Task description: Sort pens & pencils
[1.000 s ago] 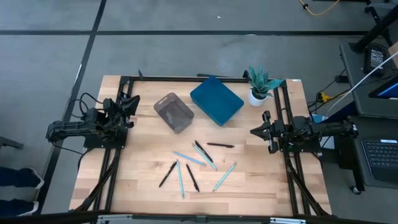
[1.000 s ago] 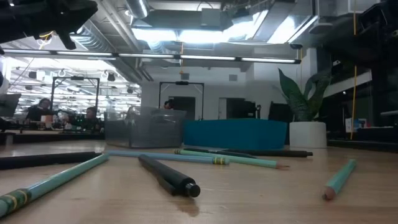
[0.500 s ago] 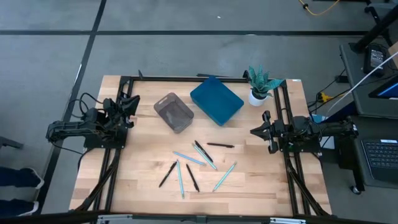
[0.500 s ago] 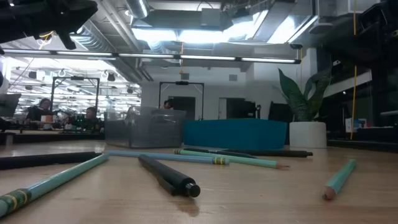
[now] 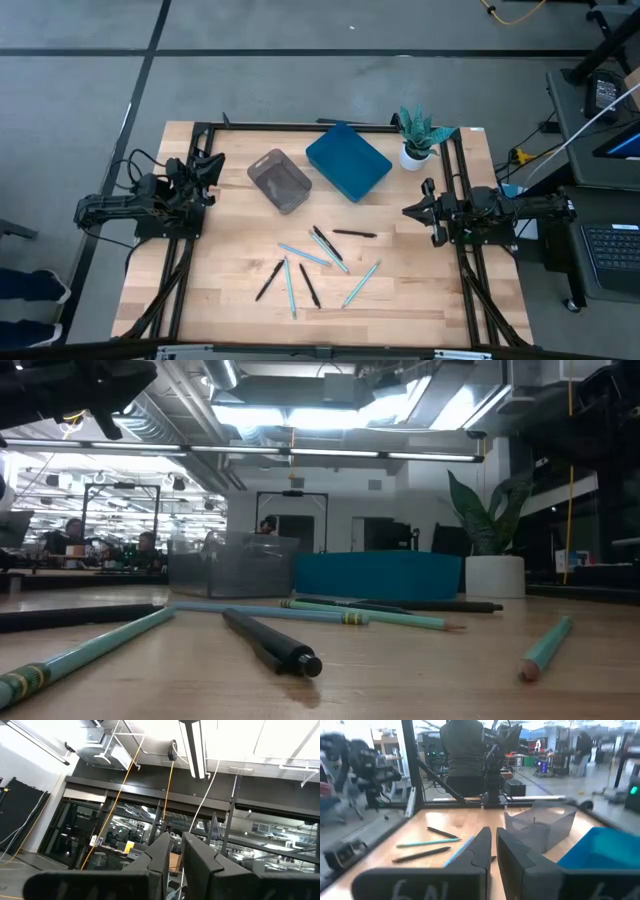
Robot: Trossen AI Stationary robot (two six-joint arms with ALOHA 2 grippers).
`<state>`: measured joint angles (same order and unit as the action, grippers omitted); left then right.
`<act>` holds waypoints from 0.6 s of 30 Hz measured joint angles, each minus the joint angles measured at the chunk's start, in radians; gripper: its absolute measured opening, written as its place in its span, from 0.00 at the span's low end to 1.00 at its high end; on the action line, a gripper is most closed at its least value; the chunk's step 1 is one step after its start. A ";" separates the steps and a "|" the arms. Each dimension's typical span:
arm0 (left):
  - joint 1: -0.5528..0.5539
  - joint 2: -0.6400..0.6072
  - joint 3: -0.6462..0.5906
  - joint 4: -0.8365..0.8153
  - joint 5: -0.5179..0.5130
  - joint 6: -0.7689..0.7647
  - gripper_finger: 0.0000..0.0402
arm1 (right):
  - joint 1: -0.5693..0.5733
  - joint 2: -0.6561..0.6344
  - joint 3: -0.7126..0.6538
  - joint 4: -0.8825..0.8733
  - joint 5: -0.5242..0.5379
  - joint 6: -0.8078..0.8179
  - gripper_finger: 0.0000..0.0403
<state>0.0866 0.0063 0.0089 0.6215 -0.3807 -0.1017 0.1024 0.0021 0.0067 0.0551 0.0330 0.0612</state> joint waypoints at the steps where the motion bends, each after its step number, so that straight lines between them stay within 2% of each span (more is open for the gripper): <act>1: 0.000 0.000 0.000 0.000 0.000 0.000 0.11 | 0.000 0.000 0.000 0.002 0.000 0.044 0.08; 8: 0.000 0.000 0.000 0.000 0.000 0.000 0.11 | 0.000 0.000 0.000 0.097 0.000 0.448 0.08; 18: 0.000 0.000 0.000 0.008 -0.047 0.000 0.11 | 0.000 0.000 0.000 0.269 0.003 0.562 0.08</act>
<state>0.0868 0.0063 0.0090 0.6298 -0.4274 -0.1019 0.1022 0.0019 0.0065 0.3240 0.0357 0.6231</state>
